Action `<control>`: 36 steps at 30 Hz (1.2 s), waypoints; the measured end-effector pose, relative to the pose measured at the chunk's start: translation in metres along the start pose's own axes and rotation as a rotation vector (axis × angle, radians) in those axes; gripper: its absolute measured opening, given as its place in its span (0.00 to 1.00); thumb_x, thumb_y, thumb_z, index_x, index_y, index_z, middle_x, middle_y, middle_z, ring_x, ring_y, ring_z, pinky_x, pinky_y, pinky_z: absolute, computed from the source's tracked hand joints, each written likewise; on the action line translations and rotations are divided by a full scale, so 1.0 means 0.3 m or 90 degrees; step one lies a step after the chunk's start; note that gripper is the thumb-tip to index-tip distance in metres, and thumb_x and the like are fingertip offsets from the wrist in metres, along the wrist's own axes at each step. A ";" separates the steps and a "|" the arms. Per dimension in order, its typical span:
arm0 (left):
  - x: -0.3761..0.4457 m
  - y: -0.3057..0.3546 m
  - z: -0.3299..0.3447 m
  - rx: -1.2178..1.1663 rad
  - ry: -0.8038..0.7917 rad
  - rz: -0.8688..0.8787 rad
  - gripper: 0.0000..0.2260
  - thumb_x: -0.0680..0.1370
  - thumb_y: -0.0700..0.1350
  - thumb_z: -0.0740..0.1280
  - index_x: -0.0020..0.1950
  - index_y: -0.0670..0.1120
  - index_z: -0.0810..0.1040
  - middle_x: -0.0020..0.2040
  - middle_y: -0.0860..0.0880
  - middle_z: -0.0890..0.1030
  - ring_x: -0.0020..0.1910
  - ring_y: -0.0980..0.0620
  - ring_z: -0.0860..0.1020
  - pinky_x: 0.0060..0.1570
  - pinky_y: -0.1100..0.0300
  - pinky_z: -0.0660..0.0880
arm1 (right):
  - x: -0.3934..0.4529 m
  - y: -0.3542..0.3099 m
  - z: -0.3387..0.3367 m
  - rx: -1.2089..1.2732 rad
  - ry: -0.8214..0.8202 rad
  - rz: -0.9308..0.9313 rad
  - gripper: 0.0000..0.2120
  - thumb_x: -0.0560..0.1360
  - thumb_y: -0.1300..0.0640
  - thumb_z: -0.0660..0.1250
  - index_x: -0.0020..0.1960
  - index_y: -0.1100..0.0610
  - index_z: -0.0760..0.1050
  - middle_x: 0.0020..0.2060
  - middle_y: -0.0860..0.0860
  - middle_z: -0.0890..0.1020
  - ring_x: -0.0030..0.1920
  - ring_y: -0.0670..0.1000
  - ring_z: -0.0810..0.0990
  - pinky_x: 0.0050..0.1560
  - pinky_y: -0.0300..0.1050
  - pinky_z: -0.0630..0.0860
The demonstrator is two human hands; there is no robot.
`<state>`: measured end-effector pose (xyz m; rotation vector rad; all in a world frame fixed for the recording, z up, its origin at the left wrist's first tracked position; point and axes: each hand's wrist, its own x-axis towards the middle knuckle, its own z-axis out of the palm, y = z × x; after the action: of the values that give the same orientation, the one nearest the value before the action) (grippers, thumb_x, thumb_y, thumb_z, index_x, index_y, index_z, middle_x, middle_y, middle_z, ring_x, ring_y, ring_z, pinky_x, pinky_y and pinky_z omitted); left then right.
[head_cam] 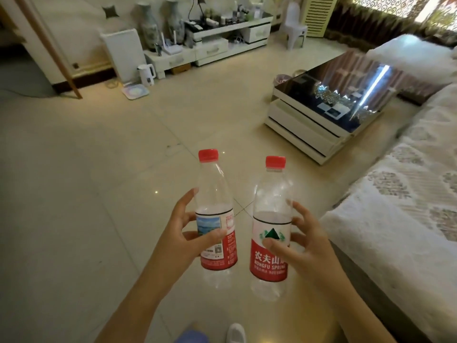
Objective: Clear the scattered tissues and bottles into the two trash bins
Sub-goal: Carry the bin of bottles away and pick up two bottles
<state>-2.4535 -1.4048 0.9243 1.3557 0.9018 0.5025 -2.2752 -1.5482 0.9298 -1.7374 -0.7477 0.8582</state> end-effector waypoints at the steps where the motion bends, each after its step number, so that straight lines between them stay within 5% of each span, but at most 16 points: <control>1: 0.034 0.008 -0.022 0.001 0.014 -0.001 0.39 0.63 0.49 0.75 0.69 0.67 0.61 0.58 0.54 0.78 0.49 0.55 0.83 0.44 0.57 0.81 | 0.053 -0.013 0.019 -0.008 -0.015 -0.001 0.38 0.57 0.44 0.74 0.63 0.34 0.62 0.57 0.44 0.76 0.54 0.49 0.80 0.50 0.54 0.81; 7: 0.284 0.040 -0.225 -0.001 0.088 -0.015 0.39 0.63 0.50 0.74 0.68 0.68 0.60 0.62 0.54 0.76 0.50 0.52 0.81 0.39 0.61 0.81 | 0.385 -0.093 0.193 -0.034 -0.082 -0.014 0.41 0.56 0.41 0.74 0.66 0.37 0.63 0.53 0.40 0.77 0.52 0.45 0.80 0.50 0.54 0.81; 20: 0.982 0.238 -0.766 0.052 0.067 -0.010 0.40 0.61 0.54 0.75 0.68 0.71 0.59 0.62 0.55 0.75 0.54 0.50 0.79 0.51 0.48 0.80 | 1.066 -0.373 0.589 -0.018 -0.027 -0.035 0.40 0.55 0.38 0.73 0.64 0.34 0.63 0.53 0.39 0.78 0.51 0.40 0.80 0.46 0.44 0.81; 29: 1.460 0.347 -0.902 0.043 0.058 -0.011 0.38 0.62 0.53 0.74 0.66 0.71 0.58 0.58 0.61 0.74 0.54 0.53 0.79 0.52 0.50 0.79 | 1.573 -0.467 0.664 -0.043 -0.030 -0.020 0.43 0.56 0.41 0.73 0.69 0.41 0.62 0.57 0.44 0.77 0.53 0.48 0.81 0.49 0.53 0.81; 36: 1.929 0.493 -0.973 0.047 0.073 -0.007 0.39 0.64 0.53 0.74 0.68 0.70 0.58 0.61 0.57 0.75 0.56 0.51 0.79 0.54 0.48 0.78 | 2.091 -0.553 0.691 -0.023 -0.035 -0.016 0.41 0.56 0.41 0.71 0.67 0.39 0.61 0.56 0.43 0.76 0.52 0.47 0.80 0.44 0.44 0.80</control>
<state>-2.3187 -0.7538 0.9275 1.3990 1.0302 0.5478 -2.1134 -0.8867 0.9154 -1.7386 -0.8252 0.8827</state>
